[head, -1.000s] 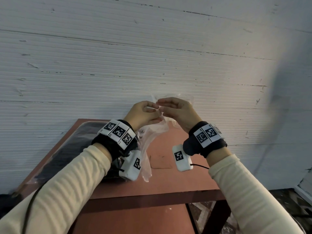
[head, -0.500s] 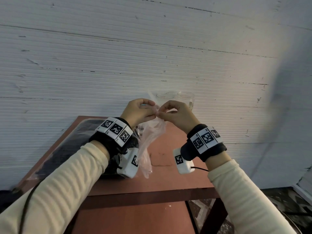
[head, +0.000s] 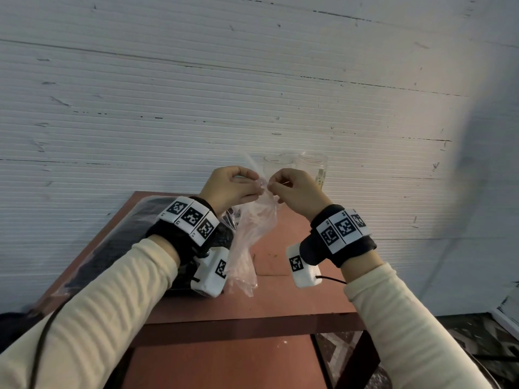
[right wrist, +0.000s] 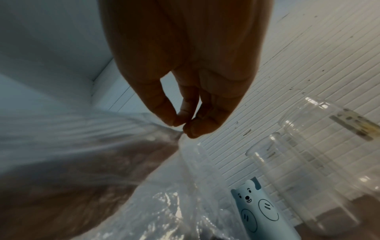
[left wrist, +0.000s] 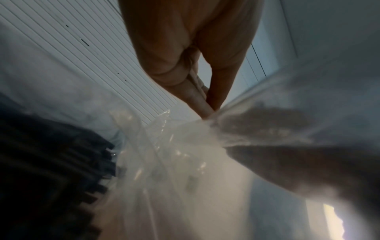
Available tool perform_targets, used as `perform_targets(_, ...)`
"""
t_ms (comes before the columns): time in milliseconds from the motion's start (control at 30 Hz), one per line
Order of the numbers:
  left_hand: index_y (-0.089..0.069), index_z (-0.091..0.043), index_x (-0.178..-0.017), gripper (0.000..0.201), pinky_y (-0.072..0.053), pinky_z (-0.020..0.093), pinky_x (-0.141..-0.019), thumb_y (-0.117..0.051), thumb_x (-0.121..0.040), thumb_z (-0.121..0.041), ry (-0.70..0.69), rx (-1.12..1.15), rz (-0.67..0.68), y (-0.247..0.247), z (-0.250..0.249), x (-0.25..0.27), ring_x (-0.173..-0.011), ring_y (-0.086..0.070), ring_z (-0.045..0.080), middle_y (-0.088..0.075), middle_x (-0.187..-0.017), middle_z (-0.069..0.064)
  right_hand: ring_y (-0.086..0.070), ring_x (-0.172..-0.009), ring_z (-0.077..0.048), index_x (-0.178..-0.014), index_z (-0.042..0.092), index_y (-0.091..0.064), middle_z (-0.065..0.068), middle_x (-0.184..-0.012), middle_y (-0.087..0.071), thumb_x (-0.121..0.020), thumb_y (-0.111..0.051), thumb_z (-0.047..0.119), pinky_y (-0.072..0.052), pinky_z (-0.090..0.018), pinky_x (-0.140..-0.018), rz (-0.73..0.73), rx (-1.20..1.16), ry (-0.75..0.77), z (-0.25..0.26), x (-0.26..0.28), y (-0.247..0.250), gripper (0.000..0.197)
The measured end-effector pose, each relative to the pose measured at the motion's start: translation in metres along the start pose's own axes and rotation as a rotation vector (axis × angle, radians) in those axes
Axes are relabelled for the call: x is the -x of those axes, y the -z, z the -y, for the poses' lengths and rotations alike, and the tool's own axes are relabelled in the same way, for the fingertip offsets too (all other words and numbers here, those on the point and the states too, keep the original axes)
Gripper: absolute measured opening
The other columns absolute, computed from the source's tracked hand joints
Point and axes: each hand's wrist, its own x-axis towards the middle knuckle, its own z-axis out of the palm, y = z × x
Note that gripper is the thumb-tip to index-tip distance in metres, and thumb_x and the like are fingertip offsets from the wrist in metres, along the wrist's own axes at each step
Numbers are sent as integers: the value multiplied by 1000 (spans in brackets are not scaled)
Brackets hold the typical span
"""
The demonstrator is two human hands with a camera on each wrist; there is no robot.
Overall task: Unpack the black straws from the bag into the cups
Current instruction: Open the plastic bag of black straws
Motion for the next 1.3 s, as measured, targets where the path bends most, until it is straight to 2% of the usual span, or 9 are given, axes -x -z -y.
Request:
perform_targets(100, -62, -5, -87, 18, -59, 24, -73, -71, -78, 8, -20, 6, 16, 4, 0, 0, -75, -71, 18, -72, -83, 15, -59, -65, -18, -77, 15, -53, -2, -72, -61, -92, -55, 6, -55, -41, -69, 22, -36, -21, -2, 0, -1, 18)
perform_targets(200, -62, -6, -85, 17, -59, 26, -75, -70, -79, 8, -51, -10, 17, 7, 2, 0, -77, -71, 21, -72, -85, 16, -61, -65, -17, -82, 11, -51, -1, -73, -59, -92, -56, 2, -53, -30, -63, 54, -59, 17, -1, 3, -2, 15)
perform_targets(333, -64, -7, -87, 17, -58, 27, -76, -70, -80, 7, -62, -23, 32, 8, 1, 0, -79, -71, 22, -71, -87, 19, -60, -62, -18, -97, 9, -56, -6, -82, -58, -87, -54, -6, -53, -35, -65, 86, -81, 91, 4, 9, 2, 18)
perform_targets(400, -67, -7, -87, 17, -58, 25, -74, -70, -79, 7, -74, -47, 32, 7, 1, 1, -79, -71, 20, -72, -84, 18, -62, -63, -17, -94, 9, -63, -10, -86, -61, -85, -52, -6, -53, -35, -67, 88, -32, 125, 6, 10, 1, 20)
perform_targets(667, -71, -7, -88, 13, -58, 23, -76, -74, -78, 1, -30, 7, -26, 8, 2, 1, -82, -71, 17, -72, -88, 14, -71, -75, -21, -86, 10, -70, -5, -89, -71, -83, -73, 16, -58, -32, -73, -7, -13, 64, 5, 7, -2, 7)
perform_targets(867, -69, -7, -83, 20, -59, 27, -78, -72, -76, 11, -18, -5, -35, 9, 4, 0, -82, -69, 22, -70, -84, 14, -66, -71, -28, -86, 14, -66, -15, -95, -66, -84, -58, -7, -58, -40, -74, 75, 26, 138, 6, 5, -3, 23)
perform_targets(1033, -67, -7, -83, 23, -58, 29, -81, -68, -76, 15, -16, -43, -39, 10, 6, -1, -82, -67, 23, -68, -84, 15, -65, -68, -21, -93, 12, -71, -12, -101, -69, -89, -48, -6, -55, -37, -71, 85, 38, 143, 7, 7, -9, 30)
perform_targets(1133, -65, -6, -83, 23, -59, 27, -78, -66, -78, 16, -10, -31, -50, 10, 5, 0, -78, -67, 21, -66, -85, 15, -65, -69, -35, -93, 14, -71, -13, -98, -67, -91, -47, -4, -56, -44, -70, 76, 31, 136, 6, 7, -12, 30)
perform_targets(1300, -63, -4, -84, 21, -59, 23, -73, -63, -80, 17, -11, -3, -57, 10, 4, 1, -69, -68, 14, -65, -82, 13, -66, -69, -29, -94, 16, -71, -12, -98, -64, -92, -46, -5, -58, -47, -71, 65, 1, 115, 6, 6, -17, 33)
